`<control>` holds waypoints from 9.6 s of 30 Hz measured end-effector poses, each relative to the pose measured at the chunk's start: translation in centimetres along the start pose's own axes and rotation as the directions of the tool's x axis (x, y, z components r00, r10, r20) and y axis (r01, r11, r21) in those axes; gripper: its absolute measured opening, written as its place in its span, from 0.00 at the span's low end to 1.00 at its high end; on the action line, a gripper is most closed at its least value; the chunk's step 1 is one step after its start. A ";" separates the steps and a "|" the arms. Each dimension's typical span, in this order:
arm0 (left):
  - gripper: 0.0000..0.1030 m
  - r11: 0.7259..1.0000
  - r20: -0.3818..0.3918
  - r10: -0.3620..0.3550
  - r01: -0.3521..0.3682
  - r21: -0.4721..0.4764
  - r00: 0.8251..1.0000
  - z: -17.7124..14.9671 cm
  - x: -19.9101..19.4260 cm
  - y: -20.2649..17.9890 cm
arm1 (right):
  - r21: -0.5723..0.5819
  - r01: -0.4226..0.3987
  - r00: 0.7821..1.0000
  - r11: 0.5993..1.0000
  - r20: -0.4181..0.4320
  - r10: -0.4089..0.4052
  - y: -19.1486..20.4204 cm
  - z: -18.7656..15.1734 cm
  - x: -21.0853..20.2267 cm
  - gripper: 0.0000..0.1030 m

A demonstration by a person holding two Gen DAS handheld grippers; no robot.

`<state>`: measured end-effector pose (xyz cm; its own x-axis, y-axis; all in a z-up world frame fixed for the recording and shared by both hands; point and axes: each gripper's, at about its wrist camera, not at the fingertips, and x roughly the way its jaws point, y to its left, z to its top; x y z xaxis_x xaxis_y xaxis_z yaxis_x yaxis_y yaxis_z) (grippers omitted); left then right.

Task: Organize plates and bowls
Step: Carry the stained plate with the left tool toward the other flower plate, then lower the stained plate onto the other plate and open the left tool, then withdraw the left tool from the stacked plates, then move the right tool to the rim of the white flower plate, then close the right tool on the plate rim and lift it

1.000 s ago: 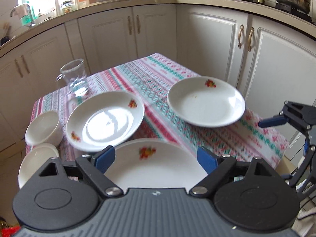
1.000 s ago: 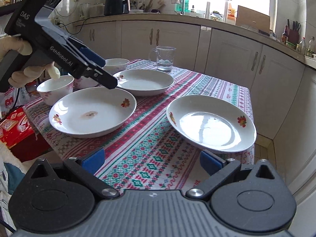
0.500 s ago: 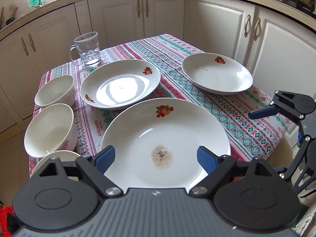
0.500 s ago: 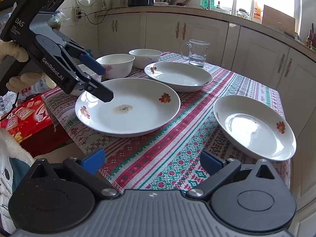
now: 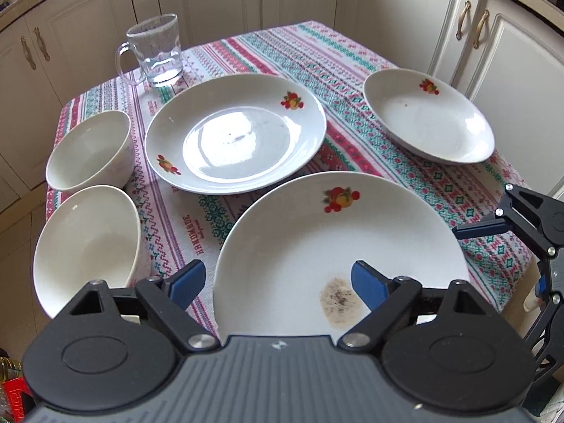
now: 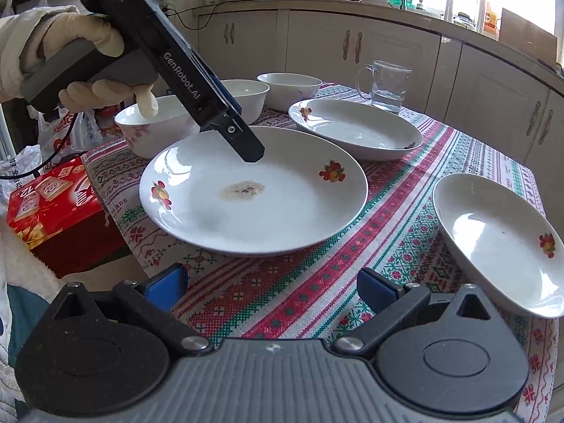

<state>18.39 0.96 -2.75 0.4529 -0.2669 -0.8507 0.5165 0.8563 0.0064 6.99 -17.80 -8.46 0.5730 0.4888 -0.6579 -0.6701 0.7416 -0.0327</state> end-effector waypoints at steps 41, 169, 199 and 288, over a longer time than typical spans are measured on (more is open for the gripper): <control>0.84 0.991 -0.206 -0.135 0.133 -0.025 0.969 2.4 4.3 1.2 | -0.034 -0.086 0.995 0.996 0.050 0.087 0.0 0.8 2.5 1.00; 0.84 0.961 -0.170 -0.151 0.185 0.207 0.974 19.0 12.8 -11.2 | 0.209 0.131 0.986 0.969 0.075 -0.150 -14.7 -0.8 -6.3 1.00; 0.88 0.986 0.275 0.162 -0.145 -0.083 0.948 0.3 -1.5 -6.8 | 0.159 0.239 0.962 0.958 0.094 -0.255 -6.2 2.5 -7.4 1.00; 0.98 0.915 0.247 0.304 -0.210 -0.345 0.920 2.0 8.2 -1.7 | 0.028 -0.494 0.808 0.869 -0.355 0.470 -20.2 23.1 23.9 0.67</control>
<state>22.64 -3.52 -8.67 0.7536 -0.0945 -0.6505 0.1271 0.9919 0.0033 45.10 -10.49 -6.15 -0.0197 0.5806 -0.8139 -0.8521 0.4162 0.3175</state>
